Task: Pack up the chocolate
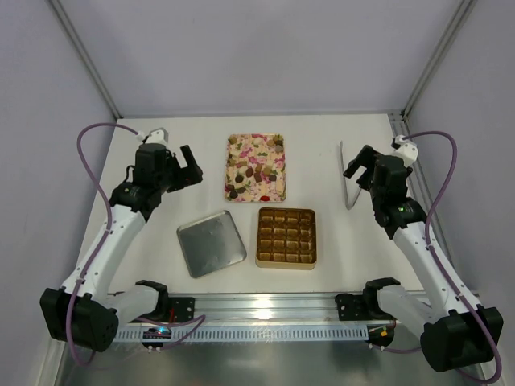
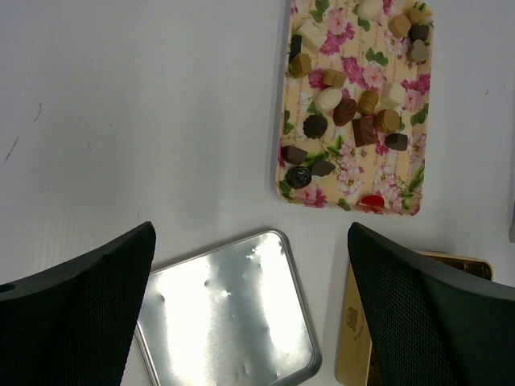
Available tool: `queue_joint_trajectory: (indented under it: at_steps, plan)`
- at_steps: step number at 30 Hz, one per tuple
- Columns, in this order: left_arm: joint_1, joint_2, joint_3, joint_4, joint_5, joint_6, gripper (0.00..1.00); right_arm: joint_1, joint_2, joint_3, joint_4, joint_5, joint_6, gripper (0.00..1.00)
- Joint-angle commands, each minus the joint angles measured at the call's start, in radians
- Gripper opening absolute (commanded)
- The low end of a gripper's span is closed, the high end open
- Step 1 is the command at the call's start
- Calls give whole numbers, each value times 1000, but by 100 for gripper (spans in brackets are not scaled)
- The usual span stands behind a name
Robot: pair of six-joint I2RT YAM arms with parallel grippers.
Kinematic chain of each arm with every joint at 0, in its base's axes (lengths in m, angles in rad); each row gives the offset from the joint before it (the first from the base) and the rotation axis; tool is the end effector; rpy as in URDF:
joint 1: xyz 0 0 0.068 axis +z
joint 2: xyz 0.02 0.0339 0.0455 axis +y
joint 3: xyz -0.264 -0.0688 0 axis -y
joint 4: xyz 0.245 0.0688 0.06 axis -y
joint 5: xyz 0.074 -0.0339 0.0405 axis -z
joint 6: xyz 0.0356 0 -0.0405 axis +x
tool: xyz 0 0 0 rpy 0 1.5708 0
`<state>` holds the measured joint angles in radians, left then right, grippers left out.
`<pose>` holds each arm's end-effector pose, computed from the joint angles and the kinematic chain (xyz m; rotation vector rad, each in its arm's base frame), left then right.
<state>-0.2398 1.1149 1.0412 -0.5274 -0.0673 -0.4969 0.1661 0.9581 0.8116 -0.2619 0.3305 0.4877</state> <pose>0.2365 -0.0554 0.3304 -0.3194 2.1679 -0.3468 0.2170 0.0247 0.3103 0.5219 1.8864 0.1031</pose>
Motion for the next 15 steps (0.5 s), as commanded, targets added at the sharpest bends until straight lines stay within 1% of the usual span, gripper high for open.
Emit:
queue_joint_trajectory:
  at_steps: [1,4,5,7,9,10,12,13,15]
  plan:
    - [2,-30,0,26,-3,15,100,1,-1,26,0,34,-35,100]
    - [2,-32,-1,26,-2,14,100,0,43,72,-49,47,-69,100]
    - [0,-32,0,26,0,12,100,0,62,111,-89,45,-80,100]
    - [2,-29,3,23,1,11,100,-2,125,144,-129,45,-109,100]
    - [2,-32,8,17,0,12,100,-29,181,190,-148,28,-130,100]
    - [2,-33,10,17,1,12,100,-43,239,205,-157,19,-135,100]
    - [2,-40,10,18,4,11,100,-103,290,242,-169,-59,-153,100]
    - [2,-44,10,17,11,9,100,-124,345,267,-181,-95,-161,100]
    - [2,-47,11,15,20,8,100,-189,399,291,-195,-128,-167,100]
